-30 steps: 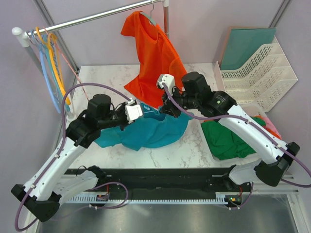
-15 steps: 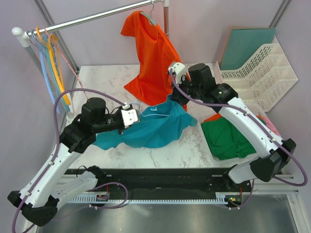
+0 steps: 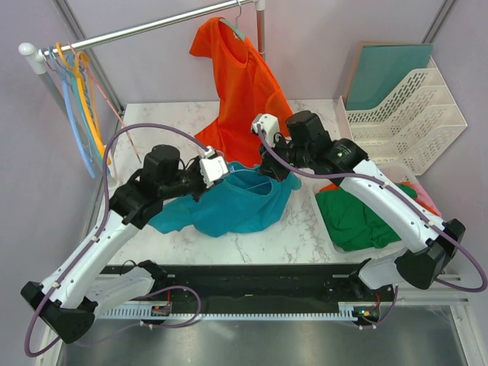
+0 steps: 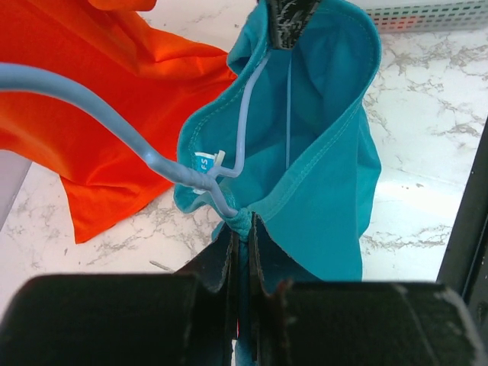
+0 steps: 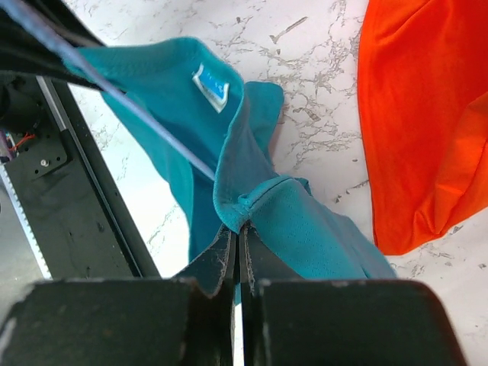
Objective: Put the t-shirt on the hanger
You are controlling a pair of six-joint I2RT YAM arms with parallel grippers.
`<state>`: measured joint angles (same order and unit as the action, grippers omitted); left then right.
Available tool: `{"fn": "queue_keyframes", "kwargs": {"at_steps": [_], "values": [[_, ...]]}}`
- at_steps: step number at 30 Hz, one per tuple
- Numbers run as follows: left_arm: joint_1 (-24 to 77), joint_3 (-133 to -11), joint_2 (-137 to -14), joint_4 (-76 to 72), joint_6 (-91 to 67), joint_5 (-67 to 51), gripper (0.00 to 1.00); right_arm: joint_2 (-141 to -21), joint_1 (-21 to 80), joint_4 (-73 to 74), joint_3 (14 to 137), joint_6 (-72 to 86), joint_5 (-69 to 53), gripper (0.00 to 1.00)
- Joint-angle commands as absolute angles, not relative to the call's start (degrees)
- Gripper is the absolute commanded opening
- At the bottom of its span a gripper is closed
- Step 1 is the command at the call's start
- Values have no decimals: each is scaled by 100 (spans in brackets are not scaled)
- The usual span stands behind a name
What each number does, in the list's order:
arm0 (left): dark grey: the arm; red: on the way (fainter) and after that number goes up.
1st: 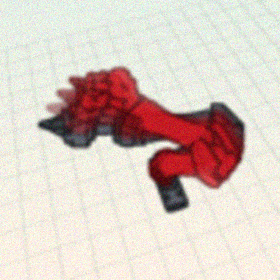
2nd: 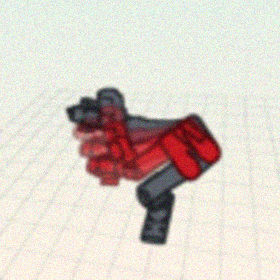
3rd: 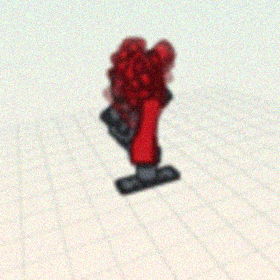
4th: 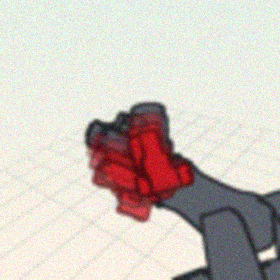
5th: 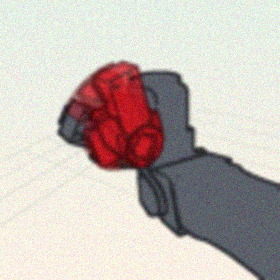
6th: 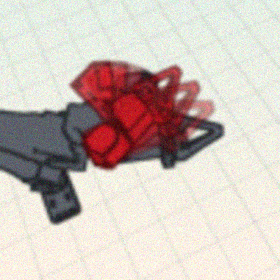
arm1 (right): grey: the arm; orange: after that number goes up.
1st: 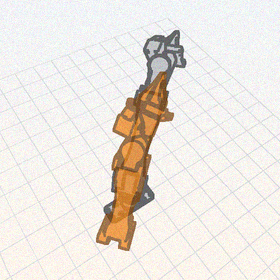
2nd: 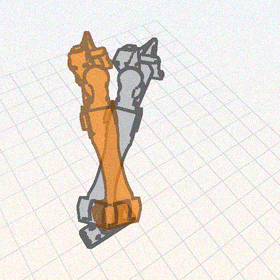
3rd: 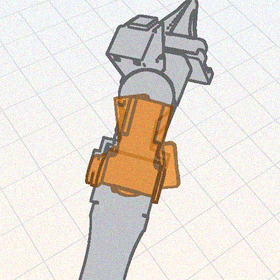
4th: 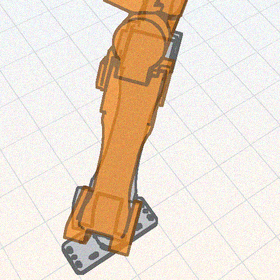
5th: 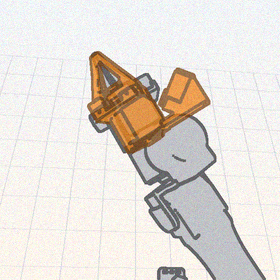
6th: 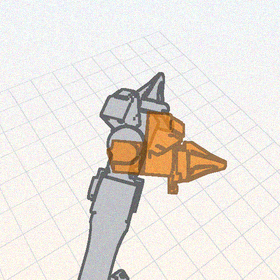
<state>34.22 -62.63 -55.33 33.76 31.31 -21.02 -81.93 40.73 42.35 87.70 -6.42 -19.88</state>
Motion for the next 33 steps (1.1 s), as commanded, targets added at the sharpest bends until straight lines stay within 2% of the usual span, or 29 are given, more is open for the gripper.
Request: {"fn": "queue_keyframes", "kwargs": {"at_steps": [1,7,11,13,16,23,27,33], "values": [[3445,-6451,-5467,2839,2804,-2196,2,-7989,4131,4219,8675,-791,-2267,5],[3445,-6451,-5406,2856,2777,-2425,2,-8095,4175,4105,8789,-879,-2426,18],[3445,-6390,-5265,2874,2839,-2803,2,-8112,4166,3999,8763,-958,-2338,18],[3445,-6363,-5230,2979,2865,-2935,2,-8130,4175,3990,8780,-984,-2224,15],[3445,-6328,-5203,3137,2979,-3006,2,-8051,4166,3990,8842,-1098,-2039,0],[3445,-6381,-5256,3357,3155,-3014,2,-7954,4157,4122,8903,-1292,-2319,0],[3445,-6495,-5379,3331,3076,-3102,2,-8015,4192,4131,8859,-1327,-2698,6],[3445,-6469,-5361,3348,3138,-3305,2,-8042,4228,3920,8736,-1415,-2575,14]]}}
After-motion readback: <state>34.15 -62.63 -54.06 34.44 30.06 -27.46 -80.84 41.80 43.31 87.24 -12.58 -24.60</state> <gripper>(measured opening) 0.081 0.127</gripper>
